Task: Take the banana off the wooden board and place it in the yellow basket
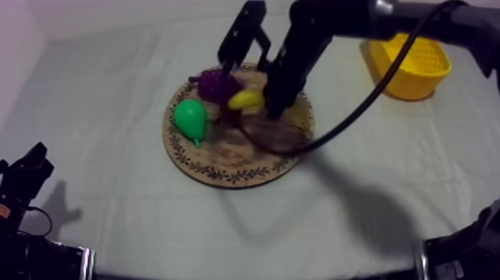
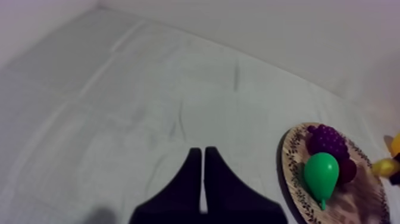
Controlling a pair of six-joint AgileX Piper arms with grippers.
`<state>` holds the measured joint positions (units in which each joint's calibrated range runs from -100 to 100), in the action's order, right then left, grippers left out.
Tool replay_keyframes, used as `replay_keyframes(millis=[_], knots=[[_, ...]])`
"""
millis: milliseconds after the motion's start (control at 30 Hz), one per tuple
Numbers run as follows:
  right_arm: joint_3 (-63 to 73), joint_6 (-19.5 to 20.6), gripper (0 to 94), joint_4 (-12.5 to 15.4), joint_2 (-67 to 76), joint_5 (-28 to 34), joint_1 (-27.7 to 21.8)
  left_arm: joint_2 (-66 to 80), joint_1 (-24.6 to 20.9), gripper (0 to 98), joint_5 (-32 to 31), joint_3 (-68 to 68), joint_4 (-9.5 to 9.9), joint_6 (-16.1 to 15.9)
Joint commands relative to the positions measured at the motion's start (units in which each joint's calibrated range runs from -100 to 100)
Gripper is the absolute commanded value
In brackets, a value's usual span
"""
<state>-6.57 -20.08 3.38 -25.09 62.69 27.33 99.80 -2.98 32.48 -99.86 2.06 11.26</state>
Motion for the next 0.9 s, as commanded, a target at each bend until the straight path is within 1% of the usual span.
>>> replay_keyframes(millis=[0,267,400,700,867], knots=[[3.98,0.12,22.2,0.05,0.96,4.55,-2.04,0.03,-0.03,0.1,0.02,-0.03,0.01,0.0],[14.12,1.97,22.4,-0.51,2.57,9.73,-9.21,0.03,-0.03,0.1,0.02,-0.03,0.01,0.0],[17.8,3.78,22.5,-1.45,2.59,10.86,-13.05,0.03,-0.03,0.1,0.02,-0.03,0.01,0.0],[22.63,5.52,22.6,-1.46,2.23,13.48,-21.93,0.03,-0.03,0.1,0.02,-0.03,0.01,0.0],[23.0,5.97,22.6,-1.4,1.49,13.44,-26.71,0.03,-0.03,0.1,0.02,-0.03,0.01,0.0]])
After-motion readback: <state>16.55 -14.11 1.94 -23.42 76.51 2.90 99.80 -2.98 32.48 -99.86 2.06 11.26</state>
